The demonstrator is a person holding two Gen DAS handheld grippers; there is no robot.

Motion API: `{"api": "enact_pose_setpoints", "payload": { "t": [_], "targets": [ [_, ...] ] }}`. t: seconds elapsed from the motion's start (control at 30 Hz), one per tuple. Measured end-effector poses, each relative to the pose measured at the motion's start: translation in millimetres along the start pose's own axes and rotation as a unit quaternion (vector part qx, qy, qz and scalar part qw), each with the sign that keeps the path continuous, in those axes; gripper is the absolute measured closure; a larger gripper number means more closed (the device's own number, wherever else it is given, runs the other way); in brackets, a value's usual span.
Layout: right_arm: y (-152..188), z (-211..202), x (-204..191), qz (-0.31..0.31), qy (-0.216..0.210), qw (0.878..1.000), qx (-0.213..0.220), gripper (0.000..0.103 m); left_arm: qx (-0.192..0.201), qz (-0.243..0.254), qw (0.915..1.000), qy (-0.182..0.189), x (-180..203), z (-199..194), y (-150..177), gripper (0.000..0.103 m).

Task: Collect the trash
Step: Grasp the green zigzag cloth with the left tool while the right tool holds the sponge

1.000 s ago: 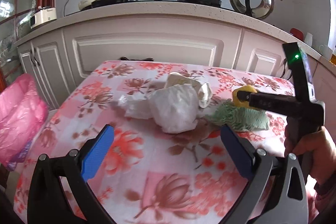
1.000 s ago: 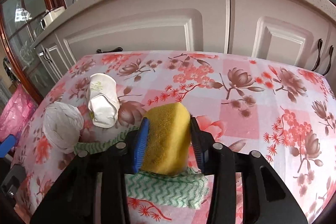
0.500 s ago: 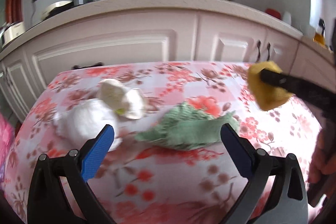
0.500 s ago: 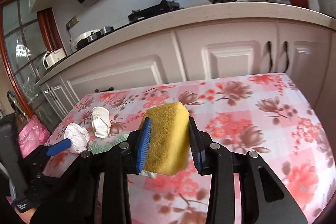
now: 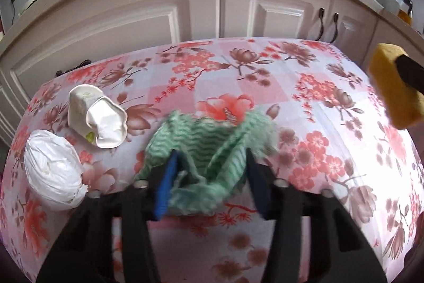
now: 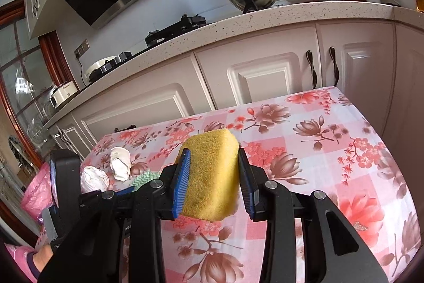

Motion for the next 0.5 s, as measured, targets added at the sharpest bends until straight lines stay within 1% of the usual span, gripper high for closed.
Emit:
{"api": "enact_pose_setpoints", "payload": {
  "t": [0.07, 0.17, 0.27, 0.5],
  "targets": [
    [2.4, 0.9, -5.8, -0.004, -0.004, 1.0, -0.003, 0.068, 0.005, -0.002, 0.9999, 0.009, 2.0, -5.3, 0.4, 0.082],
    [7.5, -2.2, -17.6, -0.015, -0.008, 1.0, -0.004, 0.068, 0.018, -0.005, 0.9997, 0.016, 2.8, -18.5, 1.8, 0.088],
    [12.6, -10.0, -29.3, -0.017, -0.014, 1.0, -0.002, 0.068, 0.034, -0.004, 0.9993, 0.016, 0.8, -40.6, 6.7, 0.089],
    [32.5, -36.8, -67.7, -0.04, -0.028, 0.999, -0.002, 0.068, 0.088, -0.018, 0.996, 0.006, -15.4, -109.7, 29.0, 0.089]
  ]
}}
Point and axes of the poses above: each gripper's, at about its wrist camera, not at the fingertips, and z roughly the way its jaws point, x to its right, y to its underside, the point moved 8 cm from there along z, roughly the way its jaws point, and after that the axes turned 7 degrees about -x, right-handed, at the moved point
